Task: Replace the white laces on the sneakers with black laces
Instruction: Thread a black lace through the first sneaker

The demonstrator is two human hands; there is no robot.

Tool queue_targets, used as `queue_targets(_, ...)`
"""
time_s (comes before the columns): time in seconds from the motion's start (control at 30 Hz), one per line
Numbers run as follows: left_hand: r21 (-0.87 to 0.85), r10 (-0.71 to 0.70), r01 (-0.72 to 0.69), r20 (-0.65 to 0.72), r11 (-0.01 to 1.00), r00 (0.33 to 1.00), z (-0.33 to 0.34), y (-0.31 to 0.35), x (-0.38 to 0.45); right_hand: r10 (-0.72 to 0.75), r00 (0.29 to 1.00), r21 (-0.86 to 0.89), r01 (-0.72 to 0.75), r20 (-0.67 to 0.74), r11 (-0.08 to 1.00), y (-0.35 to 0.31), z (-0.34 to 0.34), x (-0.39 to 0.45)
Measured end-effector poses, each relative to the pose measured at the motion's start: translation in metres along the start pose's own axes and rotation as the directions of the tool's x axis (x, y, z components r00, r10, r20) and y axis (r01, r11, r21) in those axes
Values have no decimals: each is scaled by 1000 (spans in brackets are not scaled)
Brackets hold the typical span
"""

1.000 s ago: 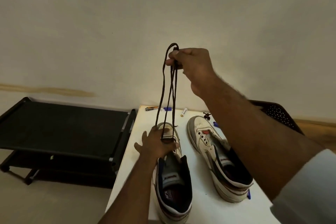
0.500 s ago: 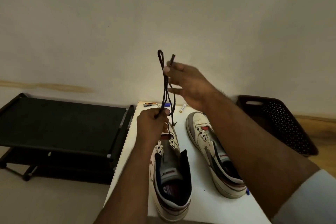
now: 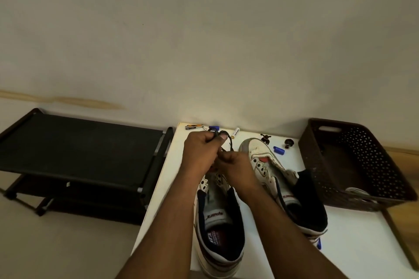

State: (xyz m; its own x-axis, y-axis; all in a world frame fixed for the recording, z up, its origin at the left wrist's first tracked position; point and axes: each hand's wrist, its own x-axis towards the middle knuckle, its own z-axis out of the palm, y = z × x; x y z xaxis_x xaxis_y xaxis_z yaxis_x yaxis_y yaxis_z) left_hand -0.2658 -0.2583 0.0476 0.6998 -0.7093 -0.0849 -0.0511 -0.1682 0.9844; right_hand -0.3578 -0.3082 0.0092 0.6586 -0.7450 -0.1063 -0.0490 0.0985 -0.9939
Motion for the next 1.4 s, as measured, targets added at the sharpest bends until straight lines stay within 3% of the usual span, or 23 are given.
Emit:
queue_targets(0.1,71,55,-58,38,996,998,2,1,2,-34,999,-19,34,-1,999,0,0,1)
queue_targets(0.23,133,30,-38,68,990,997,-6,-6,6,1,1000,42,-1,-2,999,2,4,3)
queue_targets(0.3,177,-53,45,41,983,998,-17,-15,4,34,998,107,-29,-44,994,6,5,5)
queue_targets(0.4,290,-216,239,-111,927,970,-31,-26,-10,82,993,132,-71,-84,989,9,2,8)
queue_targets(0.47,484,-286,295,-93,824,954,-29,-31,-18,89,993,116,-81,-71,990,6,0,6)
queue_targets(0.57,564,-362,307,-16,767,932,-17,-31,-24,79,995,39,-77,-57,996,0,-6,2)
queue_targets(0.7,595,-311,251,-2,763,951,-7,-27,-20,-41,999,-322,37,-5,946,-7,-16,2)
queue_targets(0.77,584,-240,203,-15,786,971,-7,-25,-18,-42,999,-407,24,-34,913,-6,-22,5)
queue_targets(0.93,581,-154,110,28,807,988,-5,-26,-9,64,988,-181,-90,-144,979,-3,-19,7)
queue_targets(1.1,651,-74,87,-48,754,996,-1,-30,-3,72,989,-136,-90,-131,987,-5,-18,0)
queue_targets(1.23,597,-89,106,-58,795,994,-2,-32,-6,20,964,-333,-111,-266,936,8,-25,-13)
queue_targets(1.4,519,-132,134,-40,844,990,-13,-35,-10,121,940,-162,-179,-318,970,18,-13,-32)
